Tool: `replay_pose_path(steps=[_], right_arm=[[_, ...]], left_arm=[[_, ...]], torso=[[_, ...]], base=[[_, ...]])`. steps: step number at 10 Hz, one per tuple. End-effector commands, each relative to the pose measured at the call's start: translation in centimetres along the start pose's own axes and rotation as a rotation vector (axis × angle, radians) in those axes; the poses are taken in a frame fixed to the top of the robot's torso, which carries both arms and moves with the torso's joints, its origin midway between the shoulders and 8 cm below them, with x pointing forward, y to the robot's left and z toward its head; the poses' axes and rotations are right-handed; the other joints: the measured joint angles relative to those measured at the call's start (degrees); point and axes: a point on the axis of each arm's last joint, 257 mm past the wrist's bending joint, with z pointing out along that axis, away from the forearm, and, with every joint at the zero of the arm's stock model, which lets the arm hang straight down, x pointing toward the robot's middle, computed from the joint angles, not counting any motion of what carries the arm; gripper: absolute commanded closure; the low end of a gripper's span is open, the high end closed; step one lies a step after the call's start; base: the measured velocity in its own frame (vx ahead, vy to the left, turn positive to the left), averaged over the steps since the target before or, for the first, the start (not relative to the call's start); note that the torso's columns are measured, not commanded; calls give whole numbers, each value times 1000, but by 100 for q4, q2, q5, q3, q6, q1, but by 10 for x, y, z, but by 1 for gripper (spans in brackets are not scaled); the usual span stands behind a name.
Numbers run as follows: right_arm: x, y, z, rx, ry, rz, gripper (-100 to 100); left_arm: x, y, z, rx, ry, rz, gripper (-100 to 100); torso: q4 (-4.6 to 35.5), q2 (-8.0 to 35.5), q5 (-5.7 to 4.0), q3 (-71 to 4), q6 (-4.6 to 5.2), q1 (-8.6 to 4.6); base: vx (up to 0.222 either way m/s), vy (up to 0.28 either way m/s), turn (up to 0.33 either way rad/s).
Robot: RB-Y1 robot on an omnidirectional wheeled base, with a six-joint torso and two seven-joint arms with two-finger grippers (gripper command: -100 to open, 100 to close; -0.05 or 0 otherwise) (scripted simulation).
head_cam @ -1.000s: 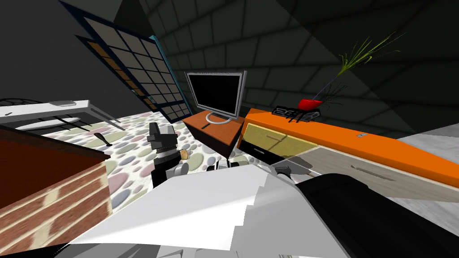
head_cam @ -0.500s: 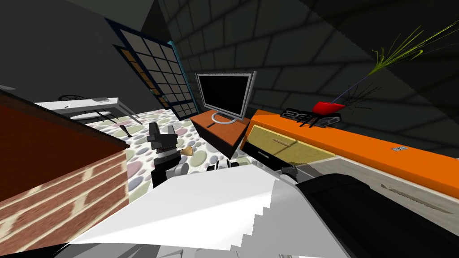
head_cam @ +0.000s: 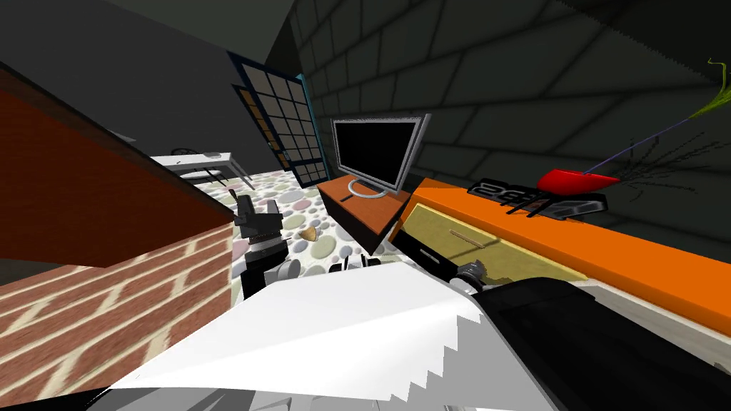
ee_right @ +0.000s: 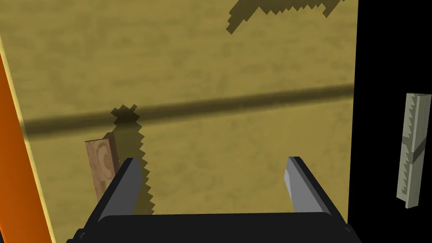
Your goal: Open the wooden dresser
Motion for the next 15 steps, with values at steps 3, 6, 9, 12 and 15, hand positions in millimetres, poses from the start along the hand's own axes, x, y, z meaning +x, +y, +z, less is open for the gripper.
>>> replay_pose_path(steps=[3, 6, 9, 12, 15], right_arm=[[-7, -50, 10, 156, -39, -177, -100], [-20, -73, 14, 234, -70, -257, -100], [-20, -80, 22, 241, -35, -258, -100], [-16, -84, 28, 238, 4, -254, -100], [-13, -86, 31, 235, 31, -247, -100]], left_arm=[[0, 0, 0, 0, 0, 0, 0], [0, 0, 0, 0, 0, 0, 0], [0, 0, 0, 0, 0, 0, 0], [0, 0, 0, 0, 0, 0, 0], [0, 0, 0, 0, 0, 0, 0]], torso=[[-1, -1, 1, -1, 2, 4], [0, -1, 0, -1, 2, 1], [0, 2, -1, 1, 6, -4], [4, 13, -2, 9, 6, -3], [-1, -5, 1, -3, 3, 4]], base=[[6, 28, 270], [9, 27, 181], [-27, 6, 177], [-120, -33, 143], [-105, -22, 159]])
